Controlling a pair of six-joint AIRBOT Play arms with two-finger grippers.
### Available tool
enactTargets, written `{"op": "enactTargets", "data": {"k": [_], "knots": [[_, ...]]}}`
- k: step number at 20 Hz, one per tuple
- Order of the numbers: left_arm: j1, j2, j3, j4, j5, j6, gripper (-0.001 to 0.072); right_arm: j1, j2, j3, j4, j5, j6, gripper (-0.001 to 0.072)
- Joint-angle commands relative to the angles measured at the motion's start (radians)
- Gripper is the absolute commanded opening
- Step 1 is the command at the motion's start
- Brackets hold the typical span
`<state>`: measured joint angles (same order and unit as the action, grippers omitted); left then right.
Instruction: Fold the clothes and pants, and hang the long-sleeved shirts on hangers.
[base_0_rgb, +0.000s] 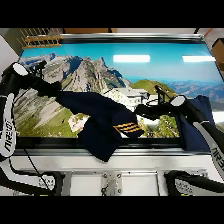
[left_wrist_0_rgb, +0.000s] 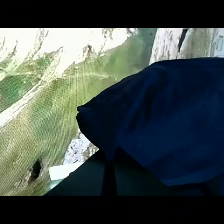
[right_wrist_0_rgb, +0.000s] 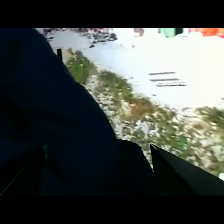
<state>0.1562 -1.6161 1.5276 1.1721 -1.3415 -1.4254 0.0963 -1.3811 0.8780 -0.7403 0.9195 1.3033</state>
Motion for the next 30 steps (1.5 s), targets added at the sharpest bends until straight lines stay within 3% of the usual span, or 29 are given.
{"op": "enactTargets", "data": {"k": [1,4,5,6,7,10,14,19,23,26,30], "knots": [[0.003,0.001,0.001,0.005,-0.001,-0.003,0.0003,0.038,-0.09,0.0,0.144,0.003,-0.109,0.0717],[0.003,0.001,0.001,0.005,0.002,-0.003,0.0003,0.075,-0.136,0.009,0.143,-0.003,-0.134,0.0702],[0.003,0.001,0.001,0.005,0.002,-0.003,0.0003,0.082,-0.14,0.013,0.143,-0.012,-0.143,0.0512],[0.003,0.001,0.002,0.004,0.002,-0.003,0.0003,0.085,-0.14,0.02,0.143,-0.018,-0.164,0.0149],[0.003,0.005,0.002,0.003,0.003,-0.004,0.0002,0.08,-0.134,0.035,0.141,-0.017,-0.184,0.001],[0.003,0.07,0.066,0.005,0.01,-0.004,0.0002,0.042,-0.028,0.147,-0.002,0.04,-0.151,0.0009],[-0.017,0.274,0.259,0.003,0.014,-0.017,0.0003,0.018,0.277,0.371,-0.302,0.169,-0.006,0.0009],[-0.127,0.55,0.418,0.007,0.036,-0.031,0.0003,0.018,0.631,0.411,-0.323,0.202,0.112,0.001],[-0.219,0.694,0.431,0.017,0.098,-0.068,0.0002,0.018,0.748,0.409,-0.356,0.316,0.195,0.0009],[-0.238,0.693,0.43,0.016,0.076,-0.074,0.0002,0.018,0.752,0.353,-0.382,0.422,0.243,0.0009],[-0.24,0.532,0.43,0.015,0.041,-0.075,0.0003,0.088,0.751,0.114,-0.382,0.33,0.247,0.0009]]}}
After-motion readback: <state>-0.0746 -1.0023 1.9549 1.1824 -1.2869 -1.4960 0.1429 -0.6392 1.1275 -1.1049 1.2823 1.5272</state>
